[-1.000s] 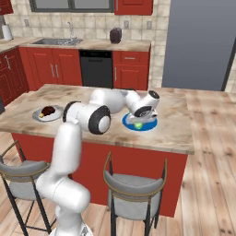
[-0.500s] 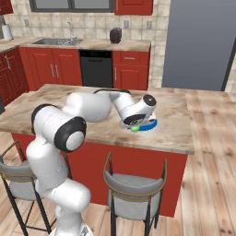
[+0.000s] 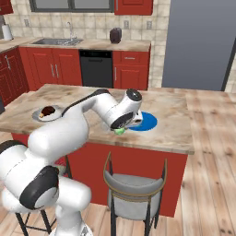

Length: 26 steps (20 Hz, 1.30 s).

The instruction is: Transport the steak and corn to the fridge. Place the steak on the rack containing meat and place the corn on the rack containing the vegetable, ensuring meats and vegetables are on different racks.

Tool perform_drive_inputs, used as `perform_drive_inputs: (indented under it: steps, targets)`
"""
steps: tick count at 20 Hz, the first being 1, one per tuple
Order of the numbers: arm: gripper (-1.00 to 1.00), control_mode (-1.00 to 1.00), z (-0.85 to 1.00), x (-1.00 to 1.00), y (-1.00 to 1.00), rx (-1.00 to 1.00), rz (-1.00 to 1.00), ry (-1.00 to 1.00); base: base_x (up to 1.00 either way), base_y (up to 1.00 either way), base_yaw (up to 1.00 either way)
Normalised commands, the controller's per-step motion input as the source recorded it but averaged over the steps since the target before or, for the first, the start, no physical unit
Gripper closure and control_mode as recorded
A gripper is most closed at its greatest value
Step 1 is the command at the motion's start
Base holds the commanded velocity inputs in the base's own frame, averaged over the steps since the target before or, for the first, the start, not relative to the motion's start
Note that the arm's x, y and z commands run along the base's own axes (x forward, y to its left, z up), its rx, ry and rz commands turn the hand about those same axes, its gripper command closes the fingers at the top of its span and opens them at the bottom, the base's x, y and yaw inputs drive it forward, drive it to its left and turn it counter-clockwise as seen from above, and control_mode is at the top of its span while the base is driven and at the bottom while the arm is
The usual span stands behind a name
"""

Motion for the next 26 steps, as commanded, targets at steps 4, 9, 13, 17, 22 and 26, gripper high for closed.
perform_drive_inputs:
  steps: [4,9,13,17,22,26]
  targets:
    - [1.0,-1.0,0.06,-1.0,0.54,0.23,-0.12,-0.04,0.0,0.0,0.0]
    - [1.0,-1.0,0.08,-1.0,0.41,0.13,-0.39,-0.11,0.0,0.0,0.0]
    - [1.0,-1.0,0.0,-1.0,0.43,0.07,-0.65,-0.01,0.0,0.0,0.0]
    - [1.0,-1.0,0.03,-0.91,0.76,0.0,-0.37,0.0,0.0,0.0,0.0]
    - [1.0,-1.0,-0.12,-0.42,0.86,0.08,0.01,0.03,0.0,0.0,0.0]
    - [1.0,-1.0,0.0,-0.12,0.25,0.05,0.13,0.1,0.0,0.0,0.0]
